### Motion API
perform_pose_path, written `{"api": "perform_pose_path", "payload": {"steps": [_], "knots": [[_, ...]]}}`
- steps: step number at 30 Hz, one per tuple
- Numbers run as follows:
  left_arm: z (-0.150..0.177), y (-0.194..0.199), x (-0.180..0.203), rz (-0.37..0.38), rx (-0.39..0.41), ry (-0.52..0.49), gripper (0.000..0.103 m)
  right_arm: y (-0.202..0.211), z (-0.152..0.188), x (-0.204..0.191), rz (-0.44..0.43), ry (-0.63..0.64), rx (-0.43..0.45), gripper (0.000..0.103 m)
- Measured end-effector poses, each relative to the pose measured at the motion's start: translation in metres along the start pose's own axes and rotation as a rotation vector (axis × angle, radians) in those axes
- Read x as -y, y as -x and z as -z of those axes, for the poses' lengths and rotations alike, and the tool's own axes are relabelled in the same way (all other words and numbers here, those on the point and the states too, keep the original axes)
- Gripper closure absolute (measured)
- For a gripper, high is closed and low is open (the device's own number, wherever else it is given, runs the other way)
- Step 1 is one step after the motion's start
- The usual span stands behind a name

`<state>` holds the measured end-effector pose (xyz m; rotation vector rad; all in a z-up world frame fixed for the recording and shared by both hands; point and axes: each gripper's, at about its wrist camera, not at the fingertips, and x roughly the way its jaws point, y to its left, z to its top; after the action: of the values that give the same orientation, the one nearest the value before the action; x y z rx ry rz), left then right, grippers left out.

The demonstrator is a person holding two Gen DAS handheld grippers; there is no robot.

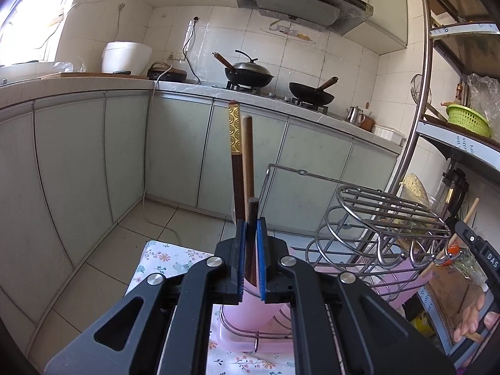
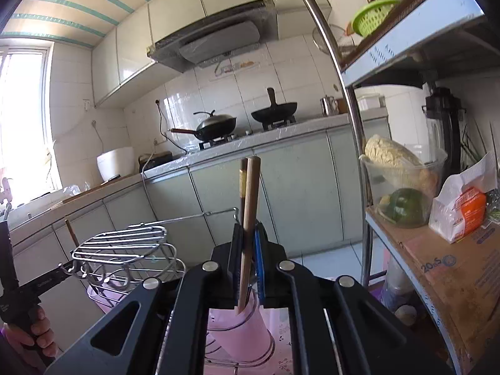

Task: Organize utensils
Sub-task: 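Lower the chopstick into the pink cup and open the left gripper while the right gripper releases its chopstick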

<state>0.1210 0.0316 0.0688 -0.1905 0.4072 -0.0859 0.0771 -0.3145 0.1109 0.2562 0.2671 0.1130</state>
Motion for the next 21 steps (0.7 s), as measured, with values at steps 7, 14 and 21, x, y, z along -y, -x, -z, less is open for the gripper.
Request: {"api": "perform_pose_path", "payload": {"steps": [7, 14, 21], "knots": [[-0.005, -0.001, -0.008, 0.009, -0.005, 0.051, 0.074, -0.029, -0.008, -0.002, -0.015, 0.036, -0.069, 0.096], [-0.007, -0.003, -0.016, 0.034, -0.039, 0.102, 0.071, -0.039, 0.008, 0.001, -0.038, 0.014, -0.157, 0.095], [-0.005, 0.005, -0.018, 0.047, -0.044, 0.099, 0.071, -0.029, 0.013, 0.0, -0.05, 0.008, -0.169, 0.069]]}}
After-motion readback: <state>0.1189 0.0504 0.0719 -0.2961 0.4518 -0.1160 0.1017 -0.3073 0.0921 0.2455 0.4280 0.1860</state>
